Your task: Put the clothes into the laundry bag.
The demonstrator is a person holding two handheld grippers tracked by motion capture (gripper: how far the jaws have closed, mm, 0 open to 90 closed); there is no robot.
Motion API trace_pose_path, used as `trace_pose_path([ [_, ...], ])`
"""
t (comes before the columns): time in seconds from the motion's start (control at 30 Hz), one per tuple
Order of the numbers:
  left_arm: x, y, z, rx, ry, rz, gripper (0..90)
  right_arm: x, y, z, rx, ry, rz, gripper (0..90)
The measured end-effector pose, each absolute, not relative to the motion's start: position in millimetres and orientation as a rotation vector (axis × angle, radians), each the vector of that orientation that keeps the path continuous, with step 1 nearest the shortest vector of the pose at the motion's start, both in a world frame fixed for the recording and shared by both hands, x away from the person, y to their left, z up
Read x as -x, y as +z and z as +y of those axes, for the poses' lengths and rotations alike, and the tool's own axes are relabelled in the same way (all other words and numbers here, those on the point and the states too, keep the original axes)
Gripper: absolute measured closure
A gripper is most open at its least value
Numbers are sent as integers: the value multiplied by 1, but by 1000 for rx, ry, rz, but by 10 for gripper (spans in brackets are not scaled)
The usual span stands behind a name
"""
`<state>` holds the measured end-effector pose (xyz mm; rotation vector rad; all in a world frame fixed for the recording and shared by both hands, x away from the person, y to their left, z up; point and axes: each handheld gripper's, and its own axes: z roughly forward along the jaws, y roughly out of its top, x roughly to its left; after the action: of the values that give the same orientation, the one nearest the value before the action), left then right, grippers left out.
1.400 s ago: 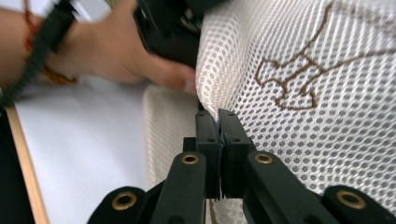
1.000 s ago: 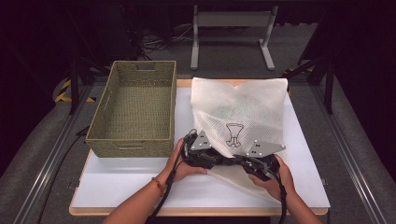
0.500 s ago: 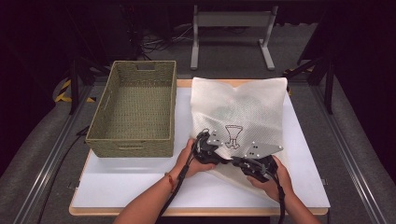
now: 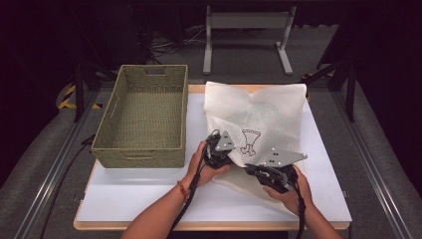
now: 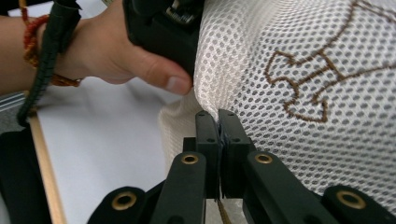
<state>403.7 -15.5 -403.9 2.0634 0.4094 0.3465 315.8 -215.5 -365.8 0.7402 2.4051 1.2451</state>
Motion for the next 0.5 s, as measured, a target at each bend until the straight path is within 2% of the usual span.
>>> trace_pose_path([
  [0.1,-402,-401,-16,-2027,378,397,814,-312,-359,-213,-720,1270,2399,883],
  [0.2,-409,-415,-24,-2029,404,438,808,-311,-358,-213,-721,1260,2397,883],
  [0.43,-428,-444,-30,-2090,564,574,788,-322,-380,-214,-785,1161,2436,881],
  [0.5,-428,-445,-30,-2088,554,590,789,-326,-385,-214,-806,1133,2449,880],
])
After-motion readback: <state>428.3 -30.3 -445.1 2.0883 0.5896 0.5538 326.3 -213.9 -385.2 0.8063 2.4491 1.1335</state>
